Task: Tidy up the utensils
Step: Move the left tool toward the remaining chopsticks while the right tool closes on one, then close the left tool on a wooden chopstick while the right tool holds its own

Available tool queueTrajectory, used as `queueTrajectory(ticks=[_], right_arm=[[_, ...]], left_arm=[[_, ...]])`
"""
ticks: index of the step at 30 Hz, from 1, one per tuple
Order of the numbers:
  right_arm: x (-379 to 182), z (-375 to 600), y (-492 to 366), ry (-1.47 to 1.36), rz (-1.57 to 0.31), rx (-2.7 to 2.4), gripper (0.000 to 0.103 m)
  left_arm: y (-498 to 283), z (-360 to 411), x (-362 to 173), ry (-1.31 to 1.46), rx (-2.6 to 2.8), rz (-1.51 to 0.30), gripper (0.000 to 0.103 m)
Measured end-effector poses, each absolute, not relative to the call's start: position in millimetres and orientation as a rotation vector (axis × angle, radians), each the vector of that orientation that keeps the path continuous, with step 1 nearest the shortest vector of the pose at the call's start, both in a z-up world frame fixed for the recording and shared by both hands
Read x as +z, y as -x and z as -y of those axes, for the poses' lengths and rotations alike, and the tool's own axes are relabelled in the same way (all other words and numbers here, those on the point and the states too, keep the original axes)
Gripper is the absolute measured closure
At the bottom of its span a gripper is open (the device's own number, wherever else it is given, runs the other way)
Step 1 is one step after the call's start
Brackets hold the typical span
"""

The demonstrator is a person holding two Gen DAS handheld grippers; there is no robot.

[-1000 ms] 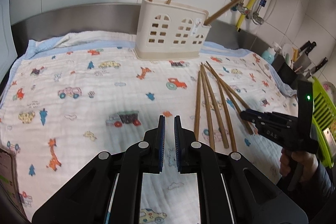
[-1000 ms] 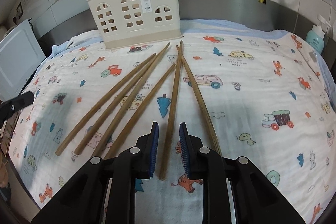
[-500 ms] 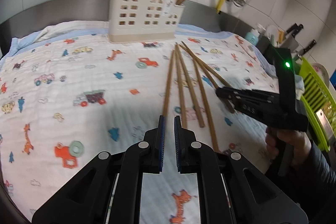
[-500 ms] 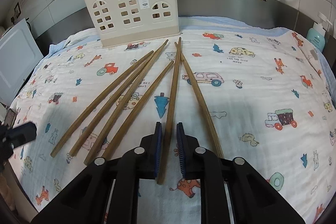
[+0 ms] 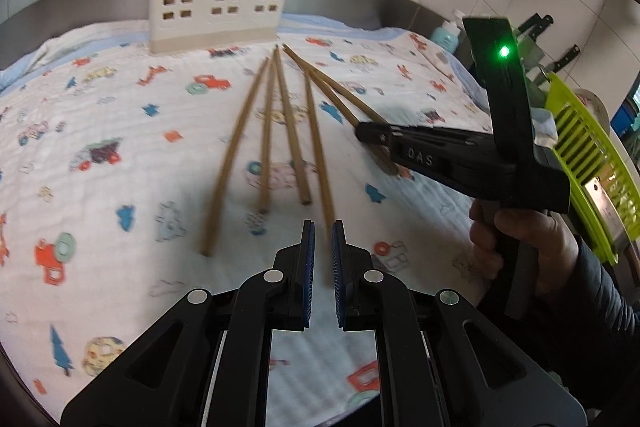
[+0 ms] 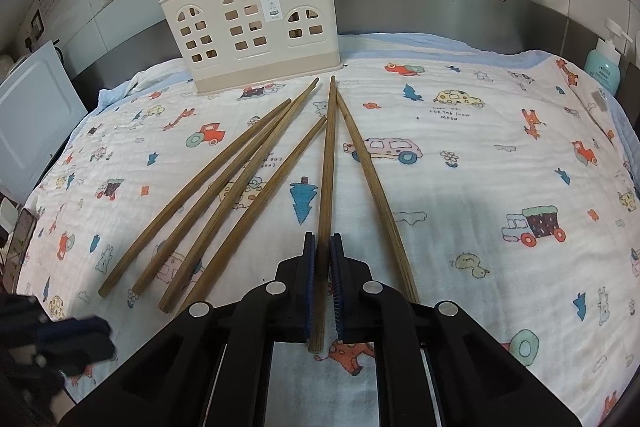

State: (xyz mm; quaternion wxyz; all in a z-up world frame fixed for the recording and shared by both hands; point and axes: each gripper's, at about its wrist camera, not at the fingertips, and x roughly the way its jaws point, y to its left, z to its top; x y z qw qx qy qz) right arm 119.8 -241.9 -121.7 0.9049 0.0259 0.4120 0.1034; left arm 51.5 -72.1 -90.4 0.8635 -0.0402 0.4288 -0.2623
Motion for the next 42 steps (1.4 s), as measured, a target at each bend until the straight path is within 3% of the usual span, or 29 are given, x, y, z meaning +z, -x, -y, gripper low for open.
queueTrajectory(ticks=[7, 8, 10, 13, 23, 24, 31, 42], right_arm=[[-115.4, 248.6, -113.8, -0.060, -0.832, 0.228, 0.096], [-114.1, 249.8, -113.1, -0.062, -0.829, 0.230, 0.096], [-111.3, 252.2, -111.2, -0.065, -0.821, 0.232, 0.096], [-107.7, 254.6, -108.2, -0.069, -0.810, 0.235, 0.097], [-96.5, 260.9, -99.5, -0.076, -0.781, 0.243, 0.097], [-95.5, 261.6, -98.8, -0.078, -0.778, 0.243, 0.097], [-89.1, 264.2, -93.8, -0.082, -0.763, 0.246, 0.096], [-66.5, 263.1, -81.8, -0.065, -0.721, 0.250, 0.096]], left_arm=[[-54.0, 87.1, -95.3, 0.078, -0.542, -0.918, 0.092], [-54.8, 88.0, -95.8, 0.076, -0.533, -0.918, 0.089], [-55.7, 88.1, -96.2, 0.081, -0.518, -0.919, 0.072], [-56.3, 89.6, -96.1, 0.070, -0.503, -0.912, 0.072], [-61.4, 100.0, -103.5, 0.049, -0.470, -0.922, 0.075], [-62.3, 100.6, -104.4, 0.048, -0.466, -0.921, 0.082], [-64.8, 108.4, -108.5, -0.017, -0.405, -0.912, 0.096], [-62.8, 97.4, -83.2, -0.005, -0.416, -0.871, 0.098]])
